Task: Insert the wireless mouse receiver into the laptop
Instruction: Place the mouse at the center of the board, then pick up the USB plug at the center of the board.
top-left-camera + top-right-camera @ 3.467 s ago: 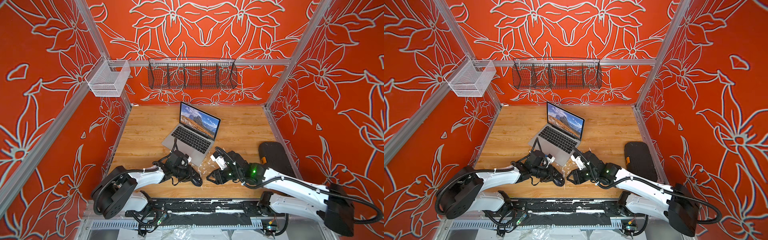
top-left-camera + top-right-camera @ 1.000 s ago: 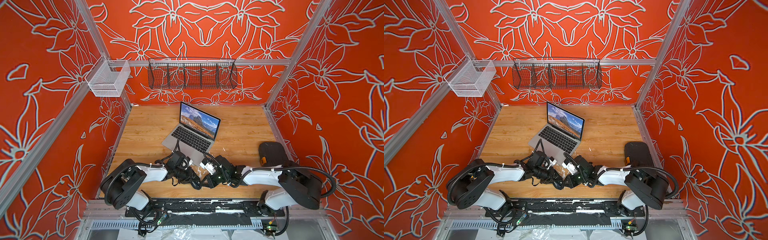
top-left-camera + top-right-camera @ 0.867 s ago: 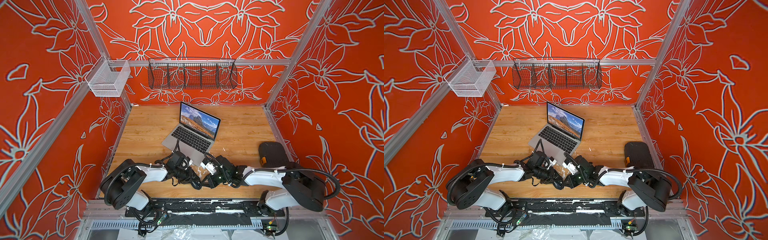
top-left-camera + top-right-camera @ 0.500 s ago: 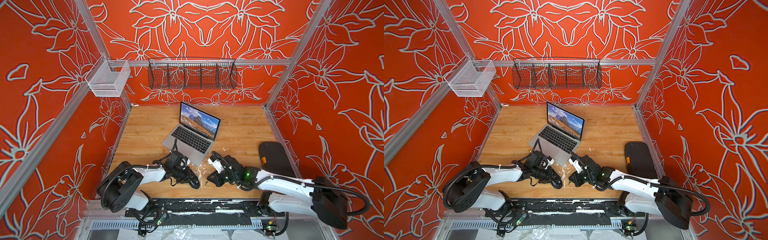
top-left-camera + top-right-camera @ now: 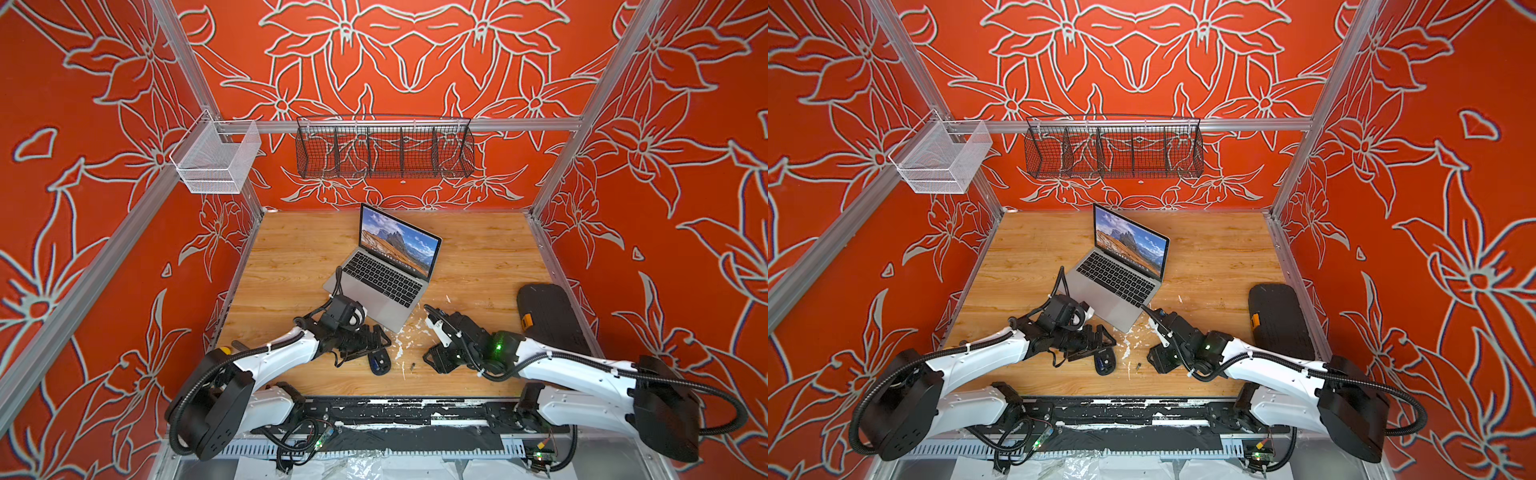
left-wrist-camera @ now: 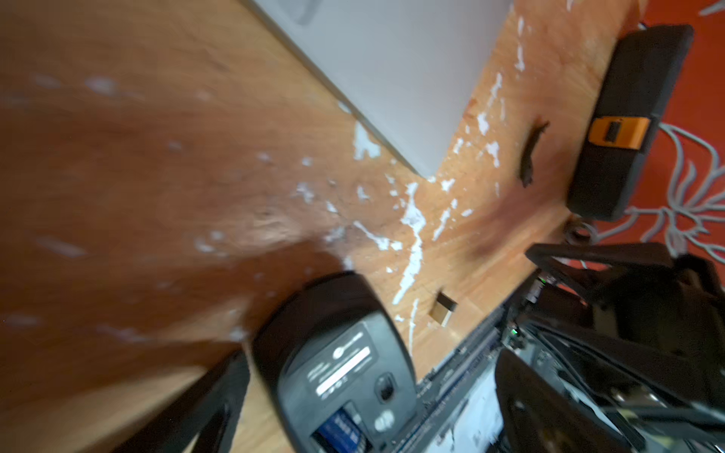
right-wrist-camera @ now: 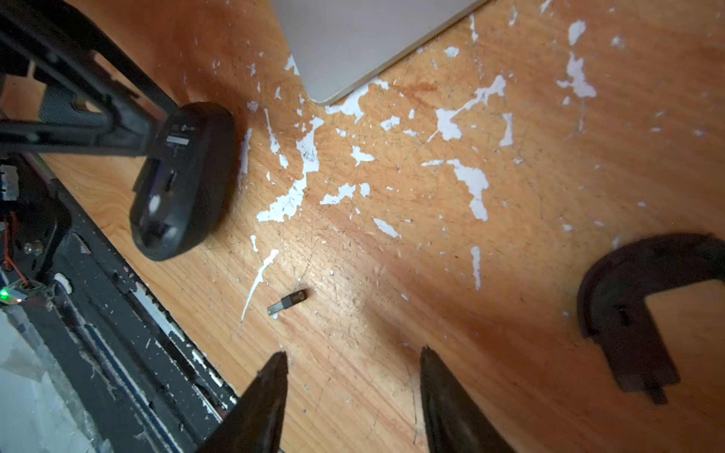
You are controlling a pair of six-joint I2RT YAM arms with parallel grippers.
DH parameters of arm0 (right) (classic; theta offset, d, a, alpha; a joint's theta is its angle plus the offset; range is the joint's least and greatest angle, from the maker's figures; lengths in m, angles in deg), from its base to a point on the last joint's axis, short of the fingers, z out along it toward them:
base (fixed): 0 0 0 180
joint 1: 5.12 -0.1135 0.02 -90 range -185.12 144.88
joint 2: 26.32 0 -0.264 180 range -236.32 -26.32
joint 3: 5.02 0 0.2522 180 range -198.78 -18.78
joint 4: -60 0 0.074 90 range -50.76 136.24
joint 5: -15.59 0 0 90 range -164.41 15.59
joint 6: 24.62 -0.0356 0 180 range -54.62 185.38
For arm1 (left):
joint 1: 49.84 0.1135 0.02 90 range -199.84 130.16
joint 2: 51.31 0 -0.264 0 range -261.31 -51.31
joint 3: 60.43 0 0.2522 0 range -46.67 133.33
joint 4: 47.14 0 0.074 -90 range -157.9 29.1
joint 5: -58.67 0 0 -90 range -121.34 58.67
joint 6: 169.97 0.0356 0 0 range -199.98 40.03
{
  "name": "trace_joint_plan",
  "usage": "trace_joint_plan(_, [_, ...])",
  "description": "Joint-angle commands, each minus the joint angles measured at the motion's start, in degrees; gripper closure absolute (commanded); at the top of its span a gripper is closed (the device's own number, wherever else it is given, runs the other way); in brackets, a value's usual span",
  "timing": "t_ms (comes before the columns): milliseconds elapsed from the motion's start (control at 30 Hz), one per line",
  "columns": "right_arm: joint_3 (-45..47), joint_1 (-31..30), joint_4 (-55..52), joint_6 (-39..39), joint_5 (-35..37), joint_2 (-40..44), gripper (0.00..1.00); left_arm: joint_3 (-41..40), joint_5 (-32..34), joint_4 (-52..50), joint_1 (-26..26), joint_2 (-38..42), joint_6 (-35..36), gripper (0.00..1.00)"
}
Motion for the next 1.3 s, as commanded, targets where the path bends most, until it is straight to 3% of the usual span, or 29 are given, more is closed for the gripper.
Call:
trace_joint_plan(0, [-1.9, -0.7, -3.7, 1.1, -0.2, -2.3, 0.43, 1.7, 10.5, -13.1, 1.8, 3.6, 4.5, 0.03])
trace_joint_plan(300, [-3.0, -4.9, -0.5, -0.3, 0.8, -10.2, 0.45, 9.0, 7.3, -19.4, 10.0, 10.2, 12.7, 0.03])
trace_joint_plan(600, [-5.7, -6.9, 2.4, -1.1, 3.7, -16.8, 0.47, 14.7, 2.6, -21.6, 17.0, 8.6, 19.6, 0.03])
trace_joint_plan(1100, [-11.5, -6.4, -0.3, -0.8, 5.9, -21.2, 0.51, 12.3, -0.9, -19.2, 19.4, 8.9, 20.0, 0.03])
trace_joint_plan(1267, [-16.3, -4.6, -7.4, 5.2, 4.8, -20.1, 0.51, 12.6, -1.6, -18.8, 19.9, 9.3, 20.6, 0.03])
